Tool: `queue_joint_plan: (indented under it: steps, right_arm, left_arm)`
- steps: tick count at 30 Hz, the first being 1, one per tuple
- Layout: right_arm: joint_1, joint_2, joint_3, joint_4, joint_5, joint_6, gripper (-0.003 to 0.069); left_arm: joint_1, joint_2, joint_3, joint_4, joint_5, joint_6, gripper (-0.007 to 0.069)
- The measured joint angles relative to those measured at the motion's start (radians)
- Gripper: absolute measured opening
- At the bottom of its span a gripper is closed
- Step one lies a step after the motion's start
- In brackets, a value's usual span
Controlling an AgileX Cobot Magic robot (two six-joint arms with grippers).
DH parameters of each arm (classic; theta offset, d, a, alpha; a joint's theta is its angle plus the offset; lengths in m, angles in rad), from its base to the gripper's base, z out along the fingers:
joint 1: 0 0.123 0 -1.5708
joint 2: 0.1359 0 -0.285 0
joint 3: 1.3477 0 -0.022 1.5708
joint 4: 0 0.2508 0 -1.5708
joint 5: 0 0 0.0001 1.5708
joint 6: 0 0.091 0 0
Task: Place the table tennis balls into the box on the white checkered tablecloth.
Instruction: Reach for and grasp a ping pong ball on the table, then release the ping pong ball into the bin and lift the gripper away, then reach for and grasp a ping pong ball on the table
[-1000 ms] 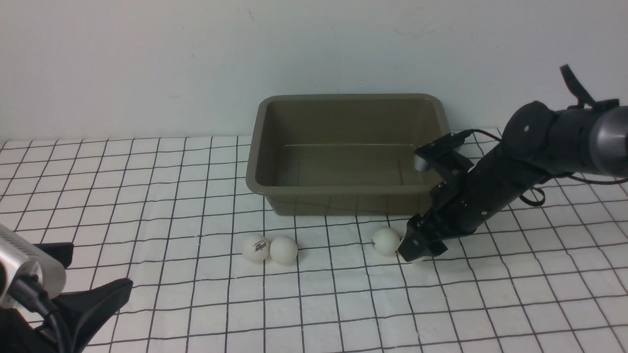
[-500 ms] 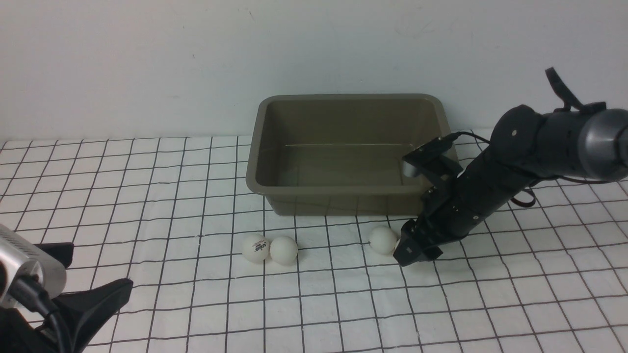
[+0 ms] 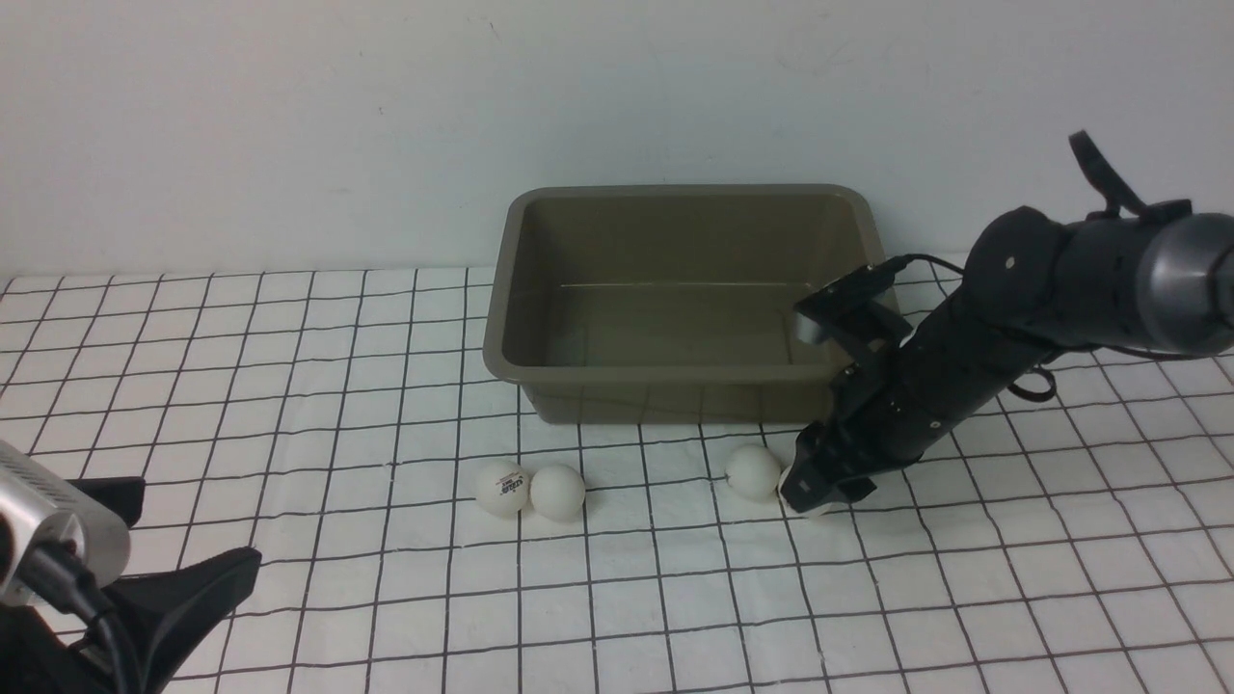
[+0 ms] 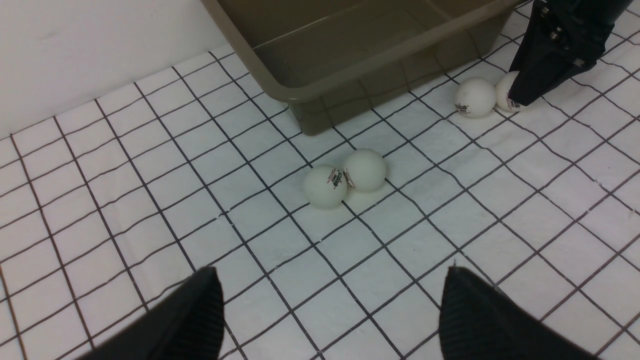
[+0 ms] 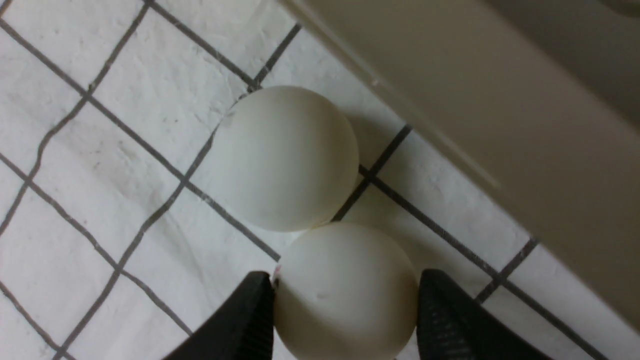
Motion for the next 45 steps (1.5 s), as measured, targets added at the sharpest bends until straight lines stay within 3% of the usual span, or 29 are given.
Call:
queue_joint_plan:
  steps: [11, 19, 26, 33, 35, 36, 39, 42, 45]
  right_arm:
    - [0.0, -0.1, -0.01, -0.087, 0.066, 0.007, 0.0337]
    - [0.0, -0.201, -0.135, -0.063, 0.1, 0.008, 0.0337]
    - [0.0, -0.075, -0.325, -0.034, 0.016, 0.012, 0.0337]
    - [0.0, 0.078, -0.462, -0.036, 0.063, 0.037, 0.0338]
    - [0.0, 0.103, -0.486, -0.05, 0.078, 0.054, 0.0374]
    - [0.0, 0.111, -0.498, -0.069, 0.086, 0.077, 0.0459]
    - [0.0, 0.108, -0.522, -0.093, 0.102, 0.094, 0.054]
    - [0.0, 0.065, -0.555, -0.128, 0.15, 0.108, 0.0572]
    - [0.0, -0.03, -0.565, -0.176, 0.2, 0.137, 0.0547]
  left_arm:
    - [0.0, 0.0, 0.0, 0.0, 0.0, 0.0, 0.0521]
    - [0.0, 0.0, 0.0, 0.0, 0.0, 0.0, 0.0521]
    - [0.0, 0.0, 0.0, 0.0, 0.0, 0.0, 0.0521]
    - [0.0, 0.0, 0.0, 0.0, 0.022, 0.0, 0.0521]
    - [0.0, 0.0, 0.0, 0.0, 0.029, 0.0, 0.0521]
    - [0.0, 0.0, 0.0, 0.0, 0.039, 0.0, 0.0521]
    - [0.0, 0.0, 0.0, 0.0, 0.044, 0.0, 0.0521]
    - [0.0, 0.0, 0.0, 0.0, 0.044, 0.0, 0.0521]
    - [0.0, 0.0, 0.0, 0.0, 0.044, 0.0, 0.0521]
